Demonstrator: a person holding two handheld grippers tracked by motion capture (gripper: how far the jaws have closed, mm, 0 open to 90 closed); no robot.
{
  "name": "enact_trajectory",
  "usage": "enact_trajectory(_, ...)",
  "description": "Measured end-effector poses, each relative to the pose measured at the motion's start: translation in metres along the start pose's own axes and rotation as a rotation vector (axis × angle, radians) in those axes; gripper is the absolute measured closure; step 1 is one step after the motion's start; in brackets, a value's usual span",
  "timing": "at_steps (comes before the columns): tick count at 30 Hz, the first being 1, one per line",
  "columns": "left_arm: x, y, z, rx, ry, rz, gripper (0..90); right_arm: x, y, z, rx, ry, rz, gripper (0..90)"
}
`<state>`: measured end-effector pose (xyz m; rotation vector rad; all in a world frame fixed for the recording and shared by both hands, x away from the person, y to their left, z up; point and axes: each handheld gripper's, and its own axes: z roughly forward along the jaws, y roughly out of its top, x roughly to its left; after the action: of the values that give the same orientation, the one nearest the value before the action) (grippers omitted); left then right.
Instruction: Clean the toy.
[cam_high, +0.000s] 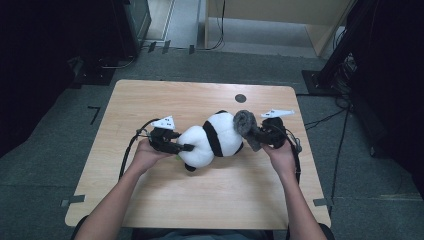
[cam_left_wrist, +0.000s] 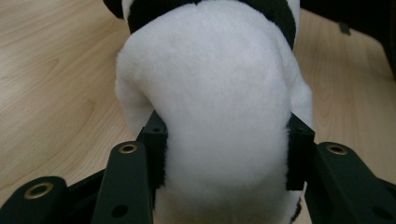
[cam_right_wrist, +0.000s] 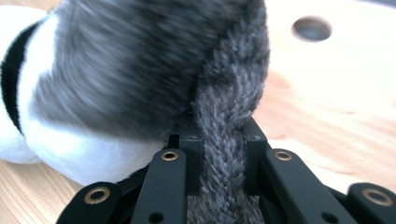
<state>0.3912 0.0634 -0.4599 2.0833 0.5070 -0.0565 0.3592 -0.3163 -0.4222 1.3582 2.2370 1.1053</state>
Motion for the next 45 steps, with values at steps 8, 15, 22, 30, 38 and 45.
enact_trajectory(8, -0.002, 0.008, -0.013, -0.078, 0.065, -0.106, 52.1, 0.01, 0.015, -0.039, -0.124, 0.022, -0.001, 77.4)
enact_trajectory(15, -0.008, 0.011, -0.009, -0.118, 0.127, -0.195, 51.7, 0.043, 0.027, -0.04, -0.147, 0.087, -0.043, 76.9)
enact_trajectory(22, -0.016, 0.008, -0.003, -0.134, 0.162, -0.254, 51.5, 0.074, 0.027, -0.023, -0.115, 0.16, -0.07, 76.5)
enact_trajectory(30, -0.023, 0.006, 0.002, -0.157, 0.171, -0.305, 51.0, 0.105, 0.02, 0.006, -0.039, 0.225, -0.123, 76.4)
enact_trajectory(38, -0.03, 0.009, 0.001, -0.182, 0.203, -0.315, 50.3, 0.131, 0.011, 0.025, -0.008, 0.248, -0.168, 76.4)
enact_trajectory(45, -0.032, 0.008, -0.003, -0.223, 0.225, -0.339, 50.3, 0.151, 0.007, 0.032, 0.015, 0.294, -0.212, 76.4)
